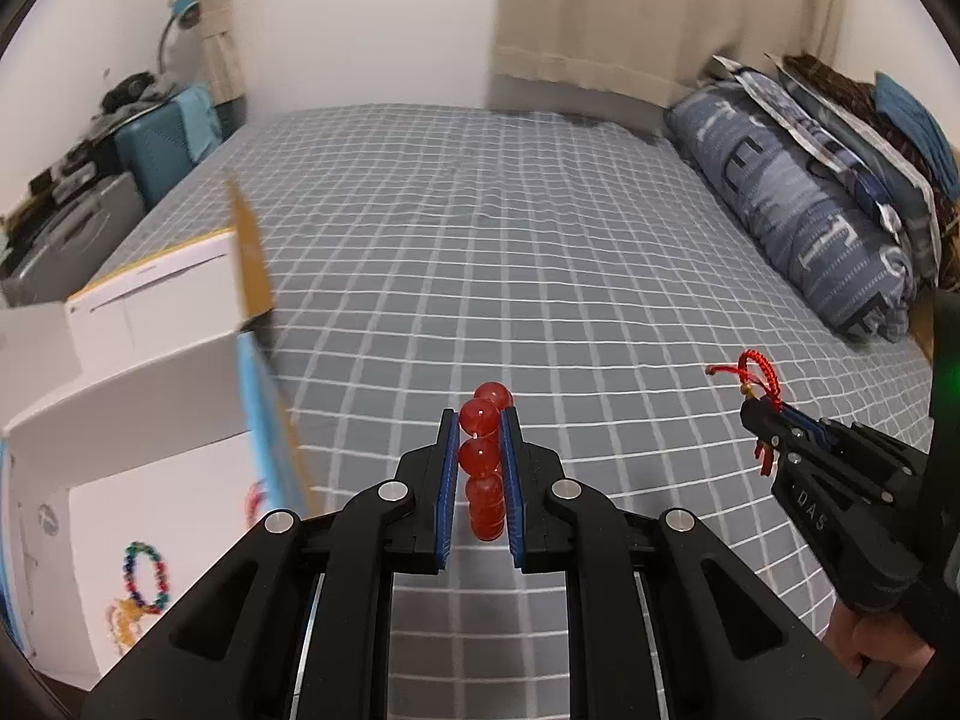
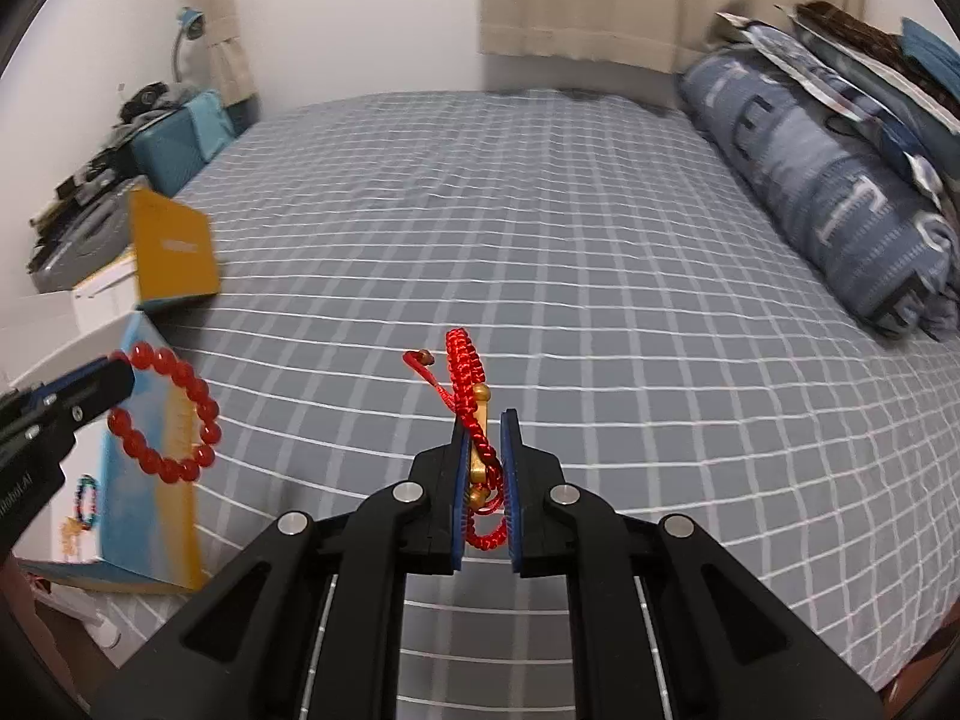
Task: Organize jewelry
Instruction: 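Carry the red bead bracelet and red cord bracelet with both tools into the box, then open both tools to release the red bracelets inside the box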
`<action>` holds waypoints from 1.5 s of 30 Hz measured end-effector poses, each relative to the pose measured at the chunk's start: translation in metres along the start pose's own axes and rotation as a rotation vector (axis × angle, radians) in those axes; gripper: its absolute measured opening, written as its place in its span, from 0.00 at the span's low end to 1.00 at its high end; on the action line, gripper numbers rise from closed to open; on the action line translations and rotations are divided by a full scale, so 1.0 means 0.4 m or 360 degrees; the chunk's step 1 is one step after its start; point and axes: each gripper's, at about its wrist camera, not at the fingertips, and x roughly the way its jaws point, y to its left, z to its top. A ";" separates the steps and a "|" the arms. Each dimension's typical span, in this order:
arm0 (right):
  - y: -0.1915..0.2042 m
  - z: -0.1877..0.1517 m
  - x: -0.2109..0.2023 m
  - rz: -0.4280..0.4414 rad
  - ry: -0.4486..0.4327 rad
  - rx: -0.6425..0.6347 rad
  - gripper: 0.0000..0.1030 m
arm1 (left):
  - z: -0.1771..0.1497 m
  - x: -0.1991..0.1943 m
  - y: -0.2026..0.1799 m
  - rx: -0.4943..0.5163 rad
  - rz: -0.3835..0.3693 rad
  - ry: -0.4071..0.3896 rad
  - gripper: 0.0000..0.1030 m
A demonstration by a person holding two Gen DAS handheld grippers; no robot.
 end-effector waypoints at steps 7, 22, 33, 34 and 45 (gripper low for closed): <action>0.159 0.023 -0.010 0.0106 -0.0027 -0.0078 0.09 | -0.032 -0.057 0.156 -0.0150 0.0086 -0.0017 0.13; 0.507 0.007 -0.031 0.0371 -0.0056 -0.0316 0.09 | -0.114 -0.220 0.424 -0.0370 0.0302 -0.0112 0.13; 0.707 -0.047 0.016 0.0465 0.0026 -0.0465 0.09 | -0.212 -0.207 0.593 -0.0500 0.0513 -0.0042 0.13; 0.719 -0.052 0.023 0.0463 0.0036 -0.0478 0.09 | -0.221 -0.203 0.605 -0.0510 0.0521 -0.0031 0.13; 0.803 -0.111 0.113 0.0396 0.0204 -0.0559 0.09 | -0.275 -0.139 0.693 -0.0567 0.0549 0.0093 0.13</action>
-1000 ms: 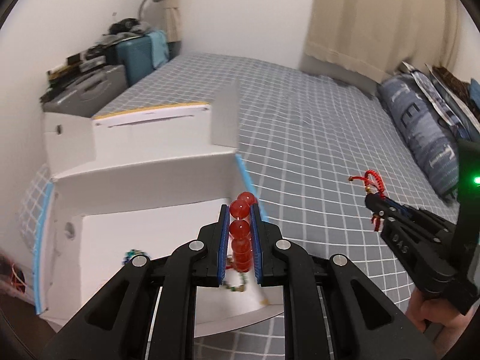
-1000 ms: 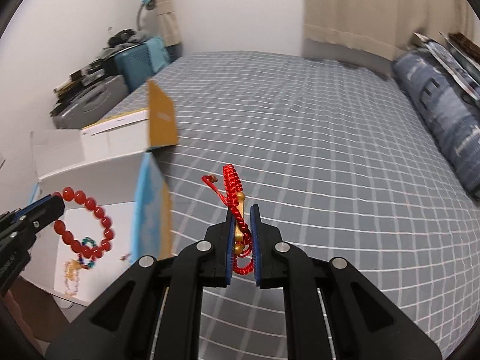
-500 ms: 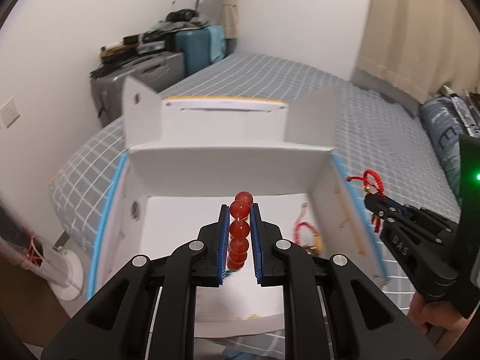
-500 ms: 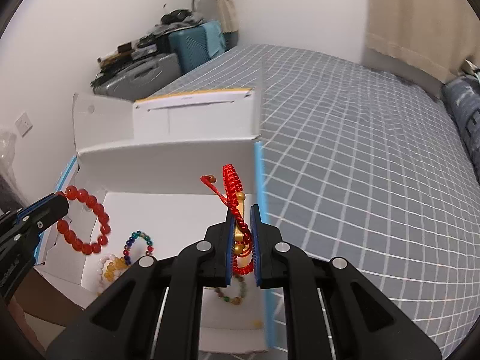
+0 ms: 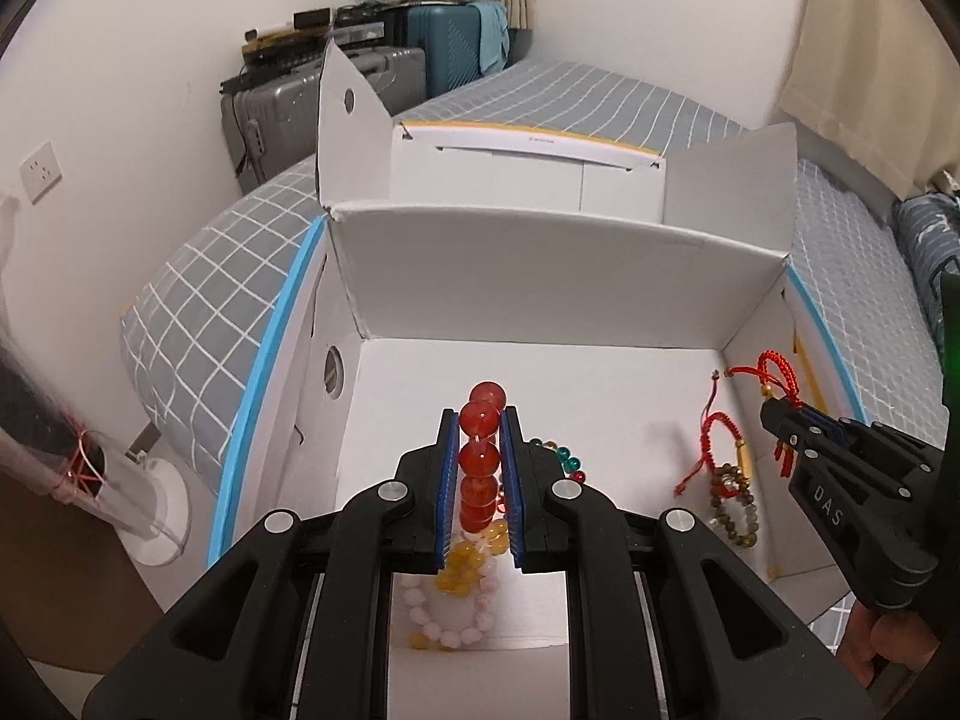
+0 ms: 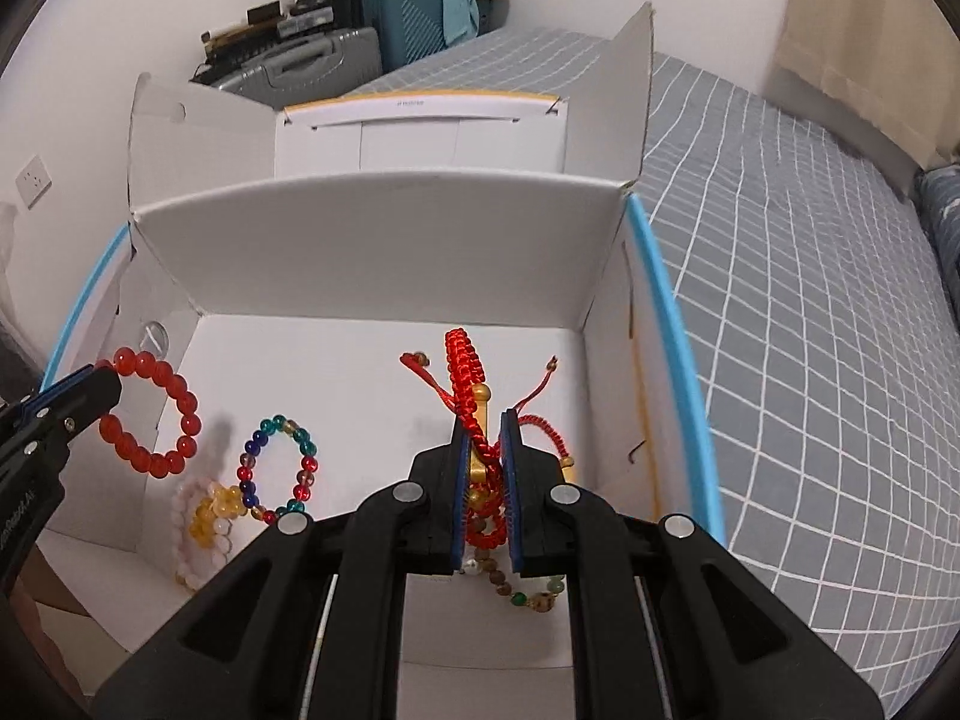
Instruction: Organize jewelry
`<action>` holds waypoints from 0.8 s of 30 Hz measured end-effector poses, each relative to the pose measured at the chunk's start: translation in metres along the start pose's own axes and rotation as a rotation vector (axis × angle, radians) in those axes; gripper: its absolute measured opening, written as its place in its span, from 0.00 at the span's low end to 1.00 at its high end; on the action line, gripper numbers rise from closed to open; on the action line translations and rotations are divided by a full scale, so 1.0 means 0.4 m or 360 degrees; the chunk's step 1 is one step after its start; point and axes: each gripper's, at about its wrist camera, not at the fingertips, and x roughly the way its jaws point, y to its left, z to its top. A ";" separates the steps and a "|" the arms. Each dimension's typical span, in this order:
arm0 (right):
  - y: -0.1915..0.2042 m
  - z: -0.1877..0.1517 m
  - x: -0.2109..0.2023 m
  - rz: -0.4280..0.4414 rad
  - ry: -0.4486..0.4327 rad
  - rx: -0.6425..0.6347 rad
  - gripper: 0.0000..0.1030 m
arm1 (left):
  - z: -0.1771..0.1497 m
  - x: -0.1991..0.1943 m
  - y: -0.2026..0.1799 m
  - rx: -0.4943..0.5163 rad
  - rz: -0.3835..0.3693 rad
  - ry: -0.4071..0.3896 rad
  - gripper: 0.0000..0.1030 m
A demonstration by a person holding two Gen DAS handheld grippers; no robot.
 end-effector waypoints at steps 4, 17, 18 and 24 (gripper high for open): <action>0.009 -0.005 0.019 0.0009 0.0034 0.0002 0.11 | -0.003 0.023 0.004 -0.0004 -0.0016 0.0051 0.13; 0.018 -0.011 -0.081 0.0023 -0.0171 0.0018 0.77 | -0.022 -0.078 0.001 -0.0013 0.0006 -0.0136 0.70; 0.014 -0.017 -0.098 0.0019 -0.0194 0.0026 0.79 | -0.025 -0.091 0.004 -0.0016 -0.0001 -0.0149 0.72; 0.008 -0.066 -0.216 -0.0043 -0.0387 0.0044 0.92 | -0.073 -0.168 0.020 -0.0028 0.0013 -0.0264 0.92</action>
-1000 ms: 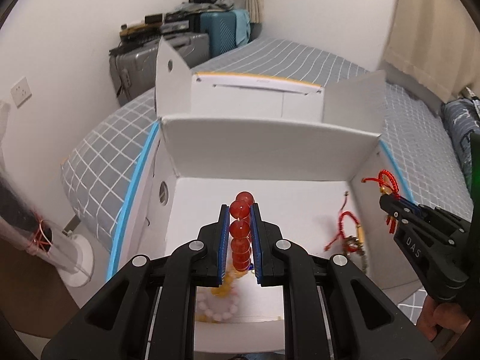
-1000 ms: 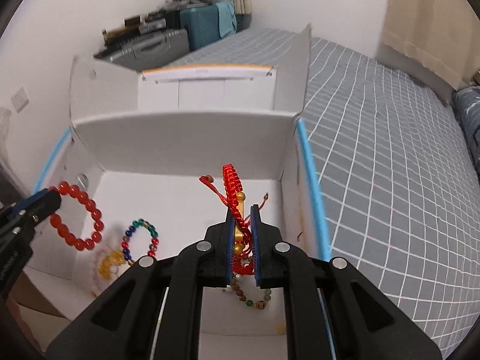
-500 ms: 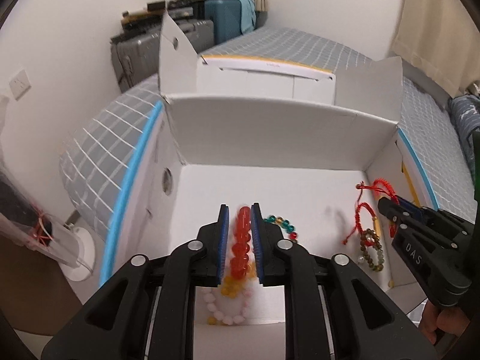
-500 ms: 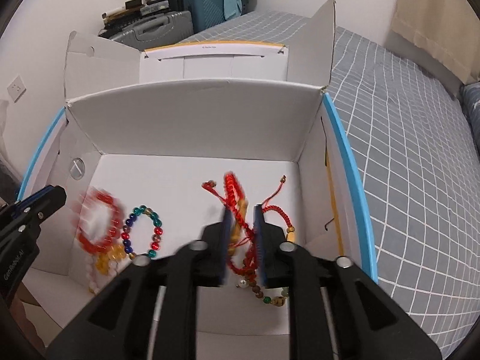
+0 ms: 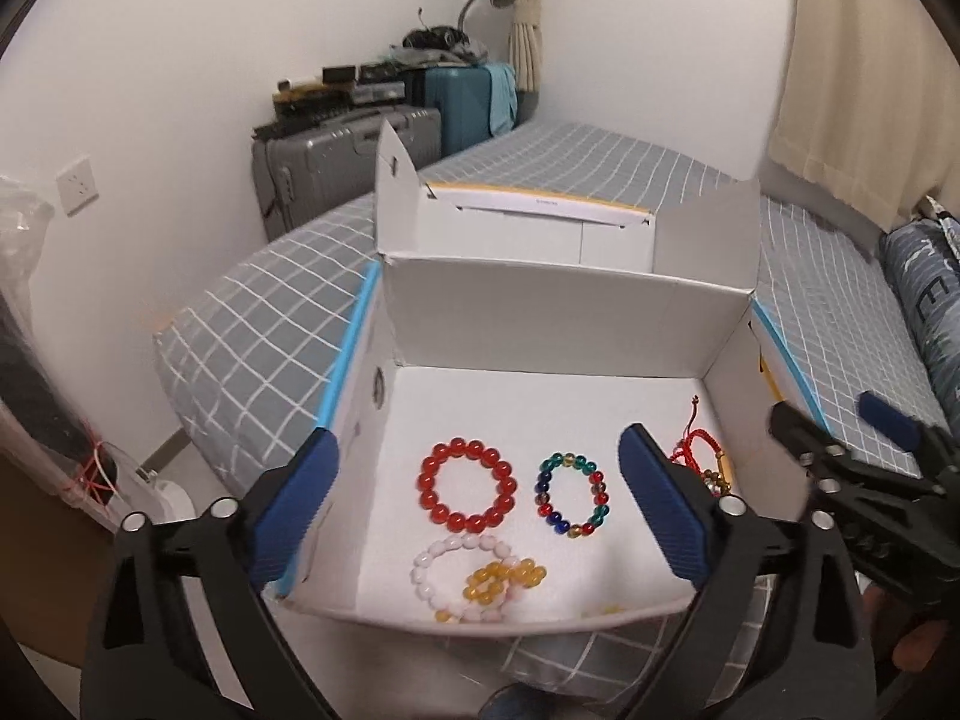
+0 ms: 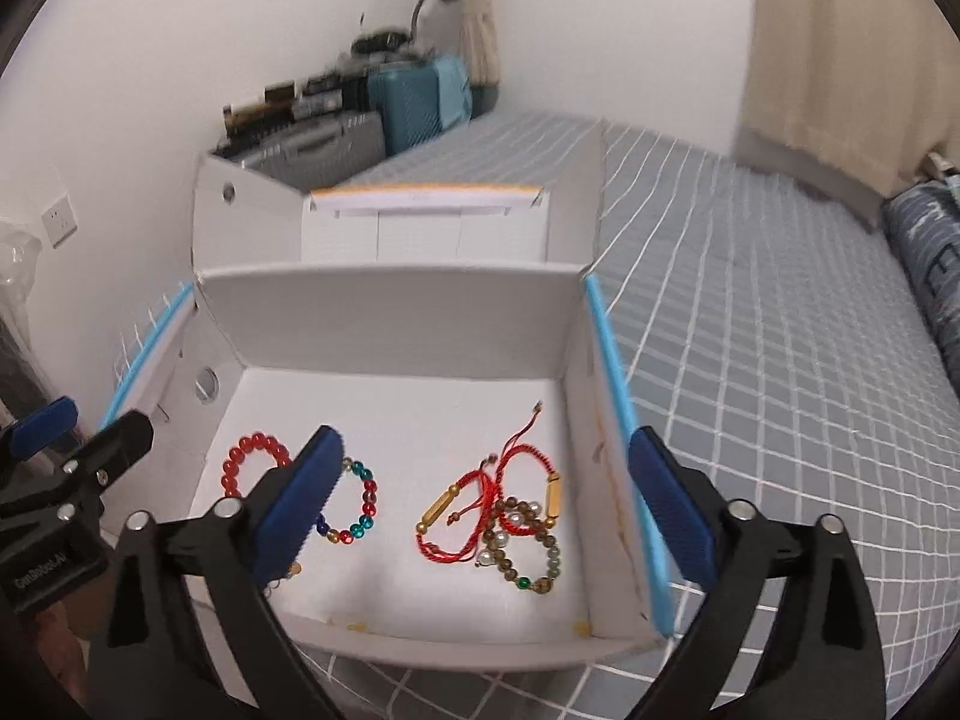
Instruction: Organize jewelry
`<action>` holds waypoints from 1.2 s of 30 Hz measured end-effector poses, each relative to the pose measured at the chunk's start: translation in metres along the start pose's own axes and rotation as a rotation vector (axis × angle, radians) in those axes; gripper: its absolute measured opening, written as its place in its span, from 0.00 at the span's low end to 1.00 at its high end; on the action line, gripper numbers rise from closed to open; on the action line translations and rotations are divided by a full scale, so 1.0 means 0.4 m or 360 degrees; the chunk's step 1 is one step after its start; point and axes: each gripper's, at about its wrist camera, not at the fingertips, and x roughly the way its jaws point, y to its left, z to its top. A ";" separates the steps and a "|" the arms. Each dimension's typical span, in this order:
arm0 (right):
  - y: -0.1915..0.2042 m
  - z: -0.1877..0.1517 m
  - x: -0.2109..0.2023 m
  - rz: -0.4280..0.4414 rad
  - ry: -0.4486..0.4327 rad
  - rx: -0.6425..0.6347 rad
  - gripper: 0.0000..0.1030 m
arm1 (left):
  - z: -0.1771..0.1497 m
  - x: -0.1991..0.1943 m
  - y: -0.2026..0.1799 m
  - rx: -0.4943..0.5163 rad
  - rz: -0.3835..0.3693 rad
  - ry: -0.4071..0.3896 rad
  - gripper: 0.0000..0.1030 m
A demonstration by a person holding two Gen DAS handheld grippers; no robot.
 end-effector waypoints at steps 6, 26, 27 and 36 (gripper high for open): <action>0.003 -0.048 -0.083 0.0000 -0.0087 -0.0002 0.93 | -0.056 -0.046 0.018 0.0016 -0.0010 -0.0026 0.94; -0.001 -0.194 -0.134 -0.0012 -0.0065 -0.0002 0.93 | -0.185 -0.129 0.004 0.0092 -0.0028 -0.0091 0.94; -0.002 -0.193 -0.135 -0.0014 -0.0066 -0.0002 0.93 | -0.187 -0.129 0.001 0.0096 -0.0021 -0.0095 0.94; -0.007 -0.193 -0.134 -0.0017 -0.0059 0.0005 0.93 | -0.187 -0.124 -0.007 0.0090 -0.0031 -0.0092 0.94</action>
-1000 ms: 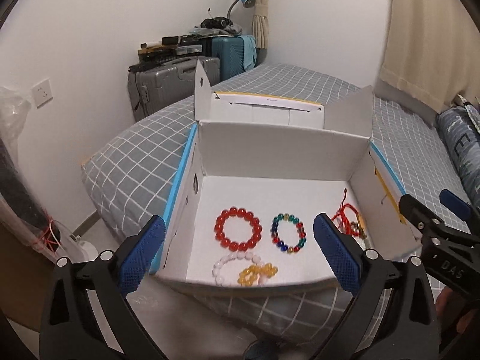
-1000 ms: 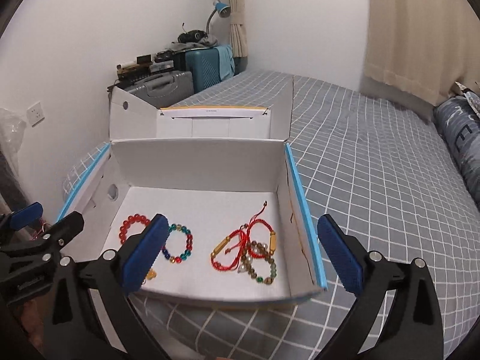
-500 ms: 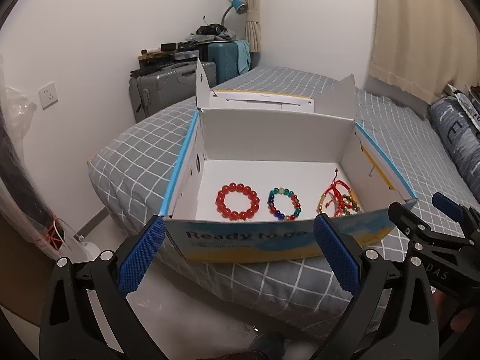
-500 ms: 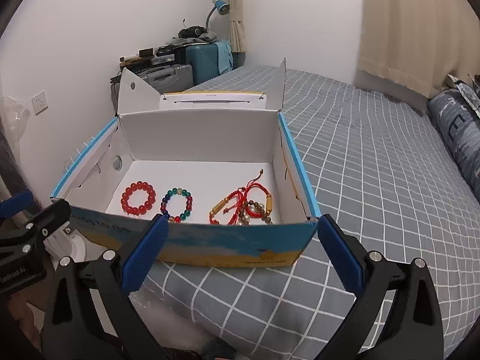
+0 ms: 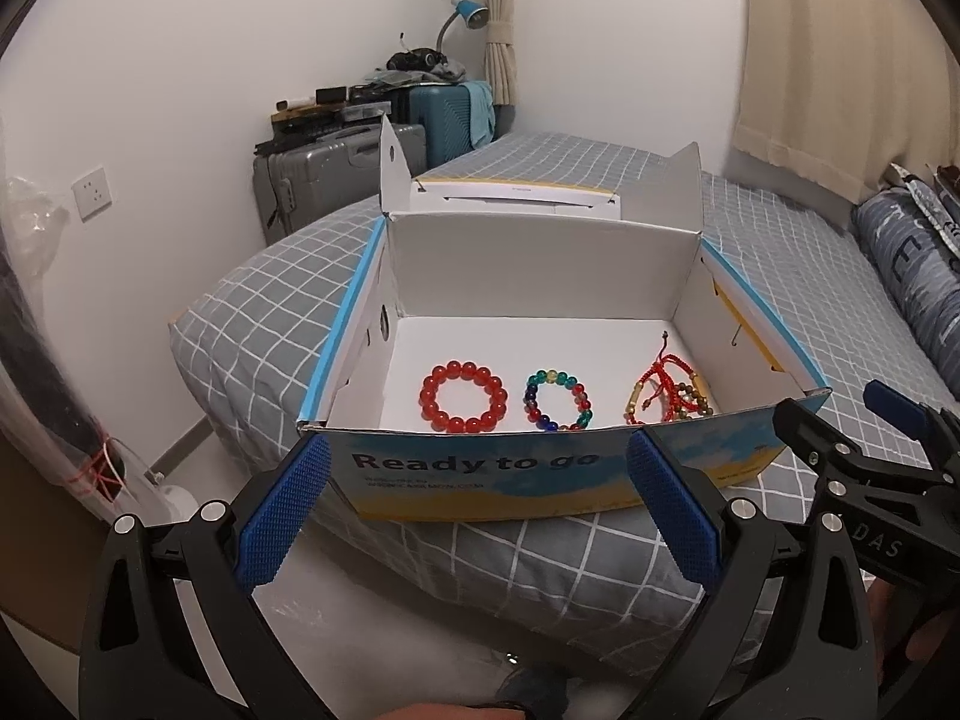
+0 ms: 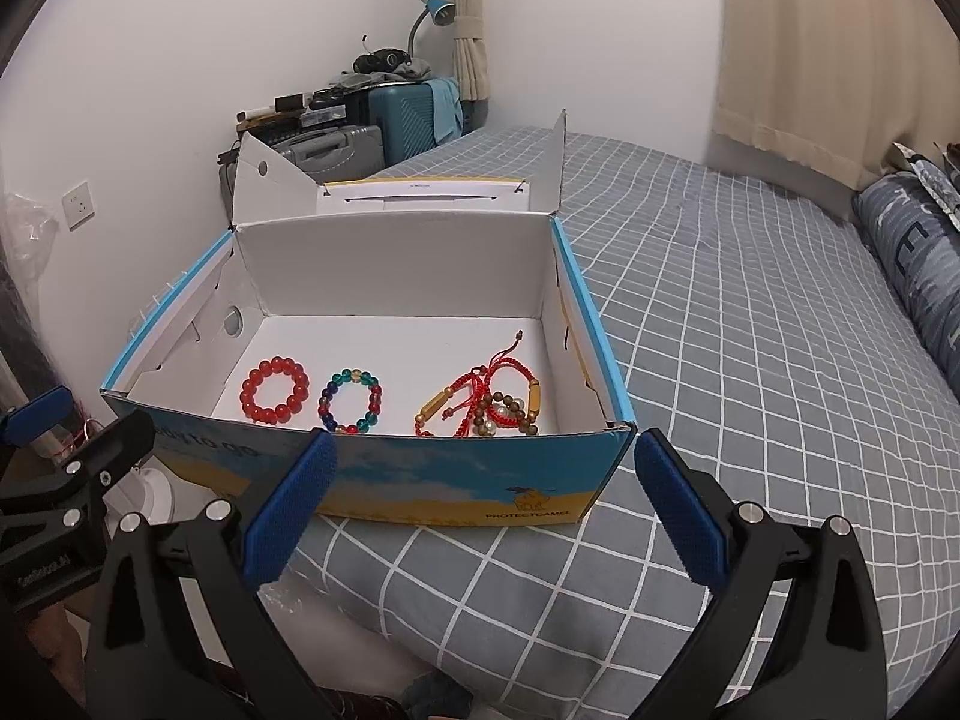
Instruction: Organize jewelry
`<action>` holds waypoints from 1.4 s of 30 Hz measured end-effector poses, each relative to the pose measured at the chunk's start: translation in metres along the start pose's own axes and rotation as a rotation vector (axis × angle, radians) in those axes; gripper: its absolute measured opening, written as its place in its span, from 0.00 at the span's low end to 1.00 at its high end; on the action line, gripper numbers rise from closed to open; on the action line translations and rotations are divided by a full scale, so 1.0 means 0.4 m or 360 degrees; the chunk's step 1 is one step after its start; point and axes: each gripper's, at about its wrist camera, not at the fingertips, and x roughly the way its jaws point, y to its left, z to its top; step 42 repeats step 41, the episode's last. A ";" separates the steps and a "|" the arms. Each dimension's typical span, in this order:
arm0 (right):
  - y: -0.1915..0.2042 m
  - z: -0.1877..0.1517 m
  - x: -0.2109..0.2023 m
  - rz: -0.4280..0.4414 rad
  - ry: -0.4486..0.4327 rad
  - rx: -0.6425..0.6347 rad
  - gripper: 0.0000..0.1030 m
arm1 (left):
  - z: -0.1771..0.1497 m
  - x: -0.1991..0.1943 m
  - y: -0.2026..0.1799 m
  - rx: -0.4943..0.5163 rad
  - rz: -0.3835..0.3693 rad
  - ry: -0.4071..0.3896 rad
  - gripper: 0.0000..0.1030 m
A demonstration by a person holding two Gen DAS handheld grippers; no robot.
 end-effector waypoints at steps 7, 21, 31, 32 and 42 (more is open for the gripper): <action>-0.002 0.000 0.001 0.0000 0.0002 0.0000 0.93 | 0.000 0.002 -0.004 0.0002 0.0015 0.0001 0.94; -0.006 -0.003 0.004 -0.0002 0.0013 0.0002 0.93 | 0.001 -0.002 -0.021 0.0046 0.0006 -0.0027 0.94; -0.009 -0.004 0.003 -0.0003 0.0016 0.0002 0.93 | 0.000 0.001 -0.019 0.0008 -0.0001 -0.0006 0.94; -0.009 -0.003 0.003 -0.0003 0.0017 0.0003 0.93 | 0.000 0.001 -0.018 0.0005 -0.0002 -0.0007 0.94; -0.008 -0.003 0.003 -0.0003 0.0016 0.0004 0.93 | -0.001 0.008 -0.011 -0.0043 0.0001 0.0038 0.94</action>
